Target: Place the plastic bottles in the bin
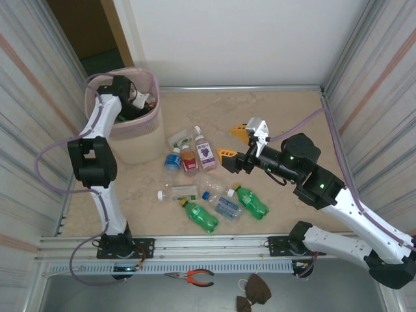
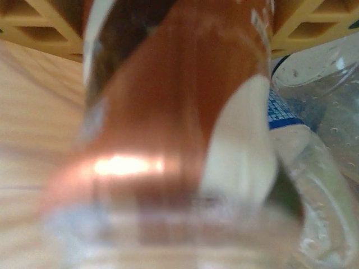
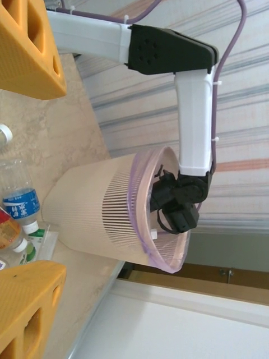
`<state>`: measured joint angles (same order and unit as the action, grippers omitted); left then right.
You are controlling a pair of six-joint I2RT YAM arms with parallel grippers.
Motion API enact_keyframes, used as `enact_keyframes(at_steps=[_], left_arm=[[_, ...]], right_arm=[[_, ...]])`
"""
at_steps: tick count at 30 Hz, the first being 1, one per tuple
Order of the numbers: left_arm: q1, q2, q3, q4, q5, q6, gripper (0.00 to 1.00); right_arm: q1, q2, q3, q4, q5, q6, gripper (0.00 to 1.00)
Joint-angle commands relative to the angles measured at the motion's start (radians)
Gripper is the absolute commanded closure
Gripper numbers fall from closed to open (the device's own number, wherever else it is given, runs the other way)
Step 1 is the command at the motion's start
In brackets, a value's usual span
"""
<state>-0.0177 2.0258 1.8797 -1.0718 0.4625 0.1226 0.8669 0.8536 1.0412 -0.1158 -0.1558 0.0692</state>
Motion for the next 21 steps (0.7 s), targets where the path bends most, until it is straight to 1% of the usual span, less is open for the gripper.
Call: enact_keyframes(at_steps=[1, 3, 6, 11, 21], left_arm=[[-0.016, 0.008, 0.039, -0.042, -0.010, 0.020, 0.28], [-0.015, -0.012, 0.042, -0.041, -0.042, 0.018, 0.22], [-0.015, -0.045, 0.048, -0.035, -0.067, 0.018, 0.17], [-0.012, -0.107, 0.071, -0.030, -0.083, 0.014, 0.14], [-0.009, -0.230, 0.115, -0.035, -0.086, 0.010, 0.14]], right_arm=[[0.009, -0.030, -0.004, -0.005, 0.032, -0.012, 0.25], [0.009, -0.038, -0.007, -0.011, 0.036, -0.011, 0.25], [0.009, -0.045, -0.011, -0.019, 0.045, -0.009, 0.26], [0.009, -0.042, -0.007, -0.034, 0.060, -0.008, 0.25], [0.009, -0.024, 0.003, -0.056, 0.067, -0.010, 0.25]])
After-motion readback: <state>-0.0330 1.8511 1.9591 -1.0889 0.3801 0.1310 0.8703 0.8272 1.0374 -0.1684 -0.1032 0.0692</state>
